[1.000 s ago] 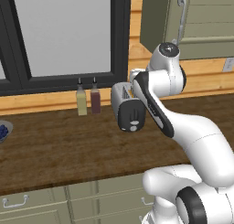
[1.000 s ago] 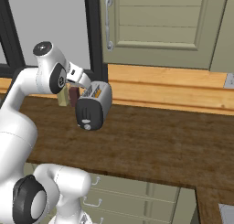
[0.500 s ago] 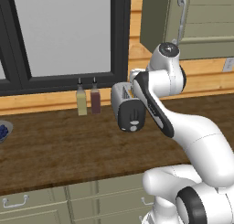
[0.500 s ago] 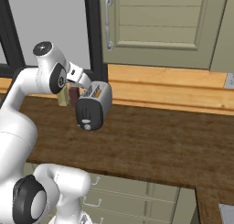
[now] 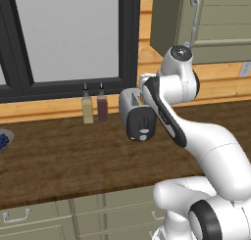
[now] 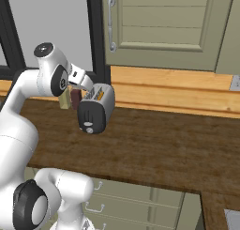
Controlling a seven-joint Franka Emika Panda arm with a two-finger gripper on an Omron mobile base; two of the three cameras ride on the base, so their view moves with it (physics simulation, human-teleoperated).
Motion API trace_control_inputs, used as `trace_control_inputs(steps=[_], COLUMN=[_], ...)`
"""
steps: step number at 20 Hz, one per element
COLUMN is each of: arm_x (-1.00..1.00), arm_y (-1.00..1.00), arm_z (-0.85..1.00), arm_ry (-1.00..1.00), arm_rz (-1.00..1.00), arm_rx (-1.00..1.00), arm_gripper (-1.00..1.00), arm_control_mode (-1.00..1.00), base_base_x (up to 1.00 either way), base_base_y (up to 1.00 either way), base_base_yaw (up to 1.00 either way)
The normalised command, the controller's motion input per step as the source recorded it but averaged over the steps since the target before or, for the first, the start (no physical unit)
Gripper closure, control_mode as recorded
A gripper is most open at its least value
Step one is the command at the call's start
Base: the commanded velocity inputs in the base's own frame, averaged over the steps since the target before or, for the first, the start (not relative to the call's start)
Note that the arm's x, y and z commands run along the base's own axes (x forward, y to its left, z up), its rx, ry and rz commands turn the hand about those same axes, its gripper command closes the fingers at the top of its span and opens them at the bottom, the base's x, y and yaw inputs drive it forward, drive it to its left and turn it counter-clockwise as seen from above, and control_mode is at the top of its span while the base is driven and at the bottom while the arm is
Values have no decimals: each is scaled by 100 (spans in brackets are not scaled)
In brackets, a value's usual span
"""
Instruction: Start the toaster. Once the lever pops up, take the bread to the plate on the dining counter.
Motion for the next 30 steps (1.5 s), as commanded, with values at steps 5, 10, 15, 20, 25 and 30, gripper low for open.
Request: trace_control_inputs(steps=[5, 10, 15, 20, 25, 30], arm_x=[0, 0, 0, 0, 0, 0], arm_y=[0, 0, 0, 0, 0, 0], arm_z=[0, 0, 0, 0, 0, 0], arm_ry=[0, 0, 0, 0, 0, 0], arm_rz=[0, 0, 0, 0, 0, 0], arm_rx=[0, 0, 0, 0, 0, 0], arm_gripper=[-100, -100, -100, -100, -100, -100], arm_control_mode=[-100, -100, -100, -100, -100, -100], base_base_x=[0, 0, 0, 0, 0, 0], base_base_y=[0, 0, 0, 0, 0, 0], base_base_yaw=[0, 0, 0, 0, 0, 0])
